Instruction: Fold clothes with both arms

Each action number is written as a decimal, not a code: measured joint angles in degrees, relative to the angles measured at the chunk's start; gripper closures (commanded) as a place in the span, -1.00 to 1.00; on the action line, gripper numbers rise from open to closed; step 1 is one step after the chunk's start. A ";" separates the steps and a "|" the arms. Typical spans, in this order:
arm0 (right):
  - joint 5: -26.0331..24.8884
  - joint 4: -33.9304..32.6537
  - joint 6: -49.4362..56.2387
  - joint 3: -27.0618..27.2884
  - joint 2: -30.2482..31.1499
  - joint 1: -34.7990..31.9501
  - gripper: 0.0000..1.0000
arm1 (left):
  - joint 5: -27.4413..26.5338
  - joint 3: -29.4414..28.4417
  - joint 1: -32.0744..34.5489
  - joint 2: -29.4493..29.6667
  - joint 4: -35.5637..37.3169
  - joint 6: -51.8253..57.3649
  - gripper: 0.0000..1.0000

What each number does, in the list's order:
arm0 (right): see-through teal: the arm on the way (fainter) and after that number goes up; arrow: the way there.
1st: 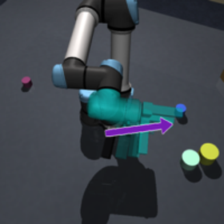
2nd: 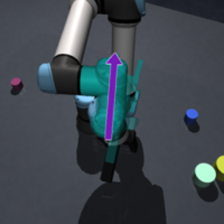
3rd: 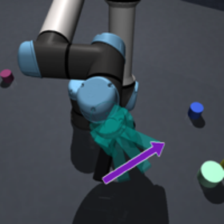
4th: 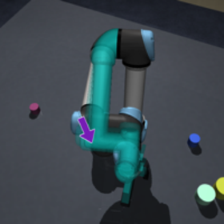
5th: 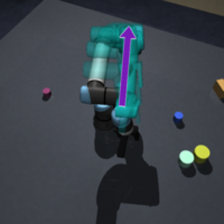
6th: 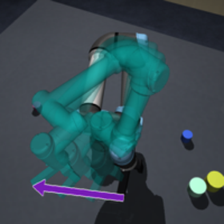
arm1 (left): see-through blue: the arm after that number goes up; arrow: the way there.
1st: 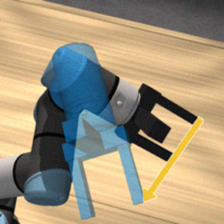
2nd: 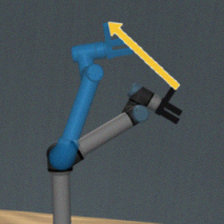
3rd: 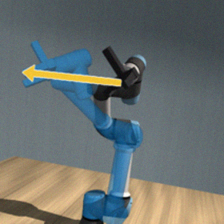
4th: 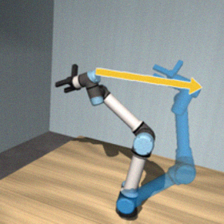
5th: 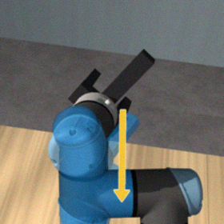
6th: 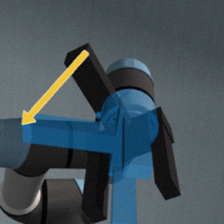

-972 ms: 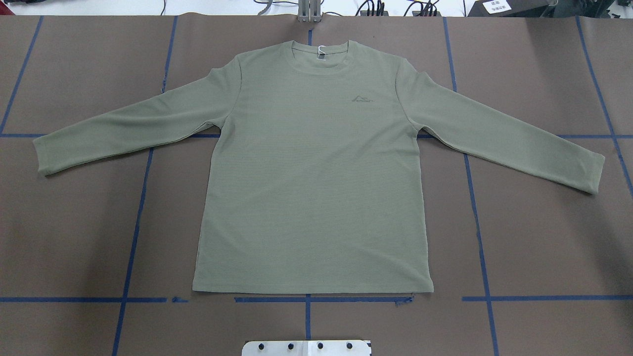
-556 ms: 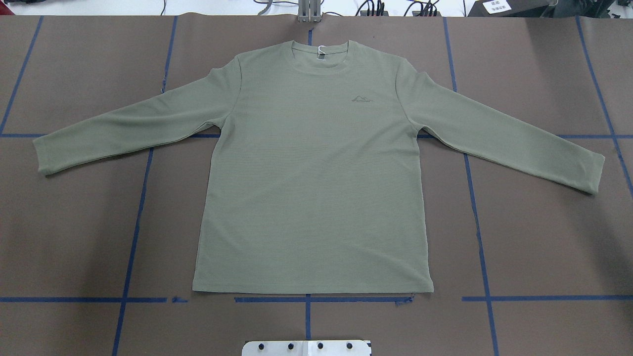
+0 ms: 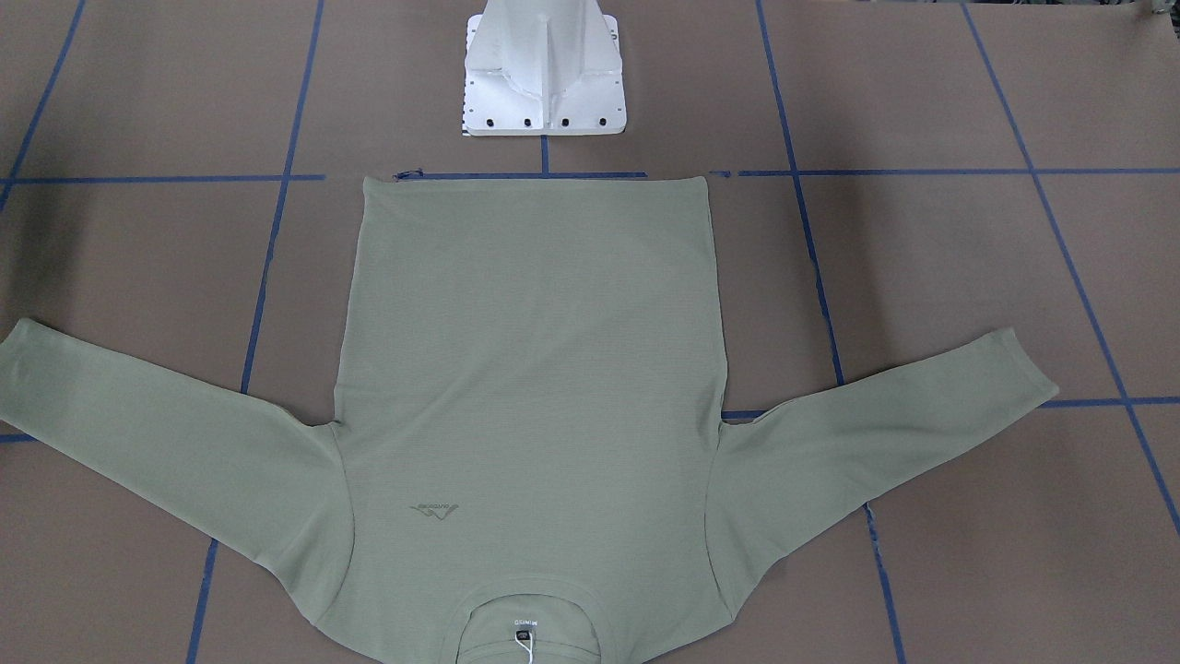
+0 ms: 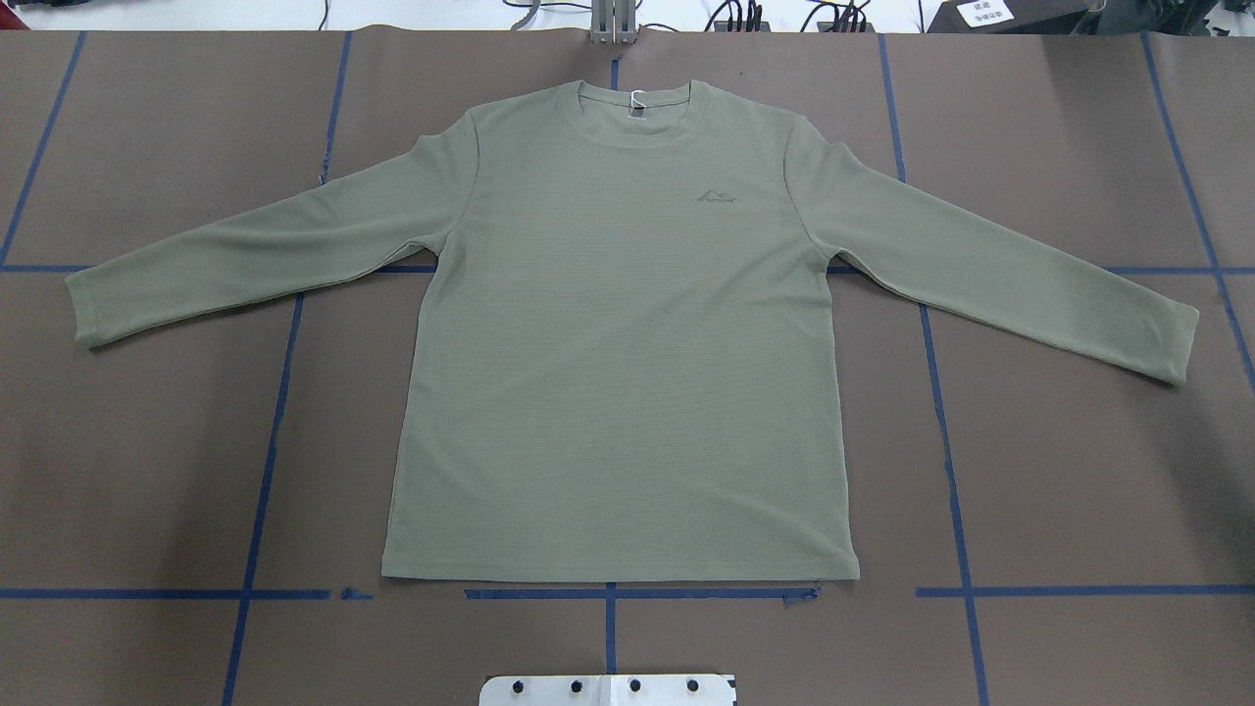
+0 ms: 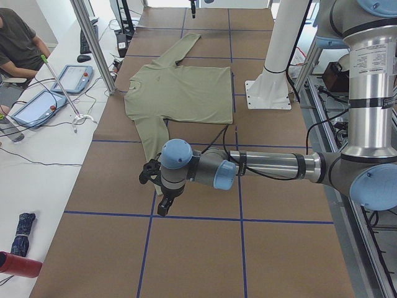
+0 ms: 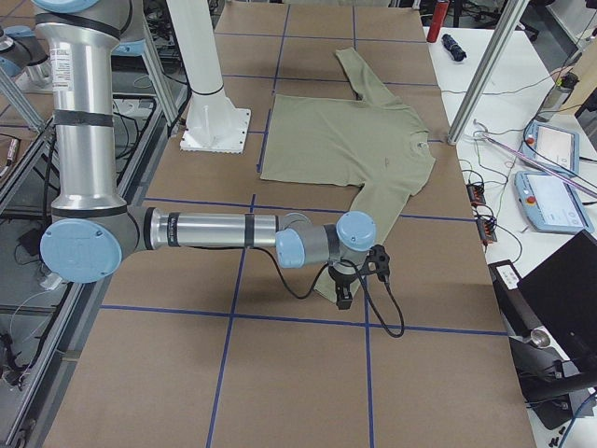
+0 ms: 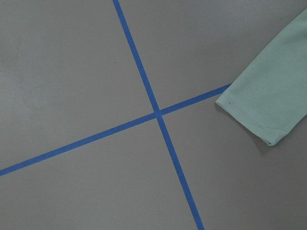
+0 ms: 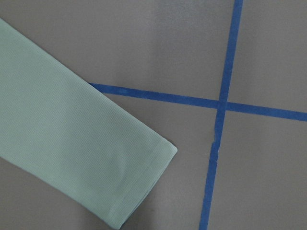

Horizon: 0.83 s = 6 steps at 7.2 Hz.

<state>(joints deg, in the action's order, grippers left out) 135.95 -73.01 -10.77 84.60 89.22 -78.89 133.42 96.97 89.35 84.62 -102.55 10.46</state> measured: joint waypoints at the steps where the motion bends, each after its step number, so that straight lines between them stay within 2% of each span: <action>1: -0.05 7.65 -7.42 -5.29 -1.77 2.36 -0.79 | 0.05 0.06 0.03 -0.11 -0.01 0.00 -1.00; 3: -0.46 14.24 -14.44 -10.97 -3.73 5.73 -0.77 | 0.16 0.11 0.04 -0.28 0.01 0.00 -1.00; 6: -0.57 15.38 -15.62 -14.81 -5.58 6.82 -0.69 | 0.20 0.07 0.04 -0.33 -0.01 0.00 -1.00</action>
<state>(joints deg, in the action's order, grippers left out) 135.37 -57.63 -26.39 69.80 83.64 -72.08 133.62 97.04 89.39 84.29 -102.56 10.46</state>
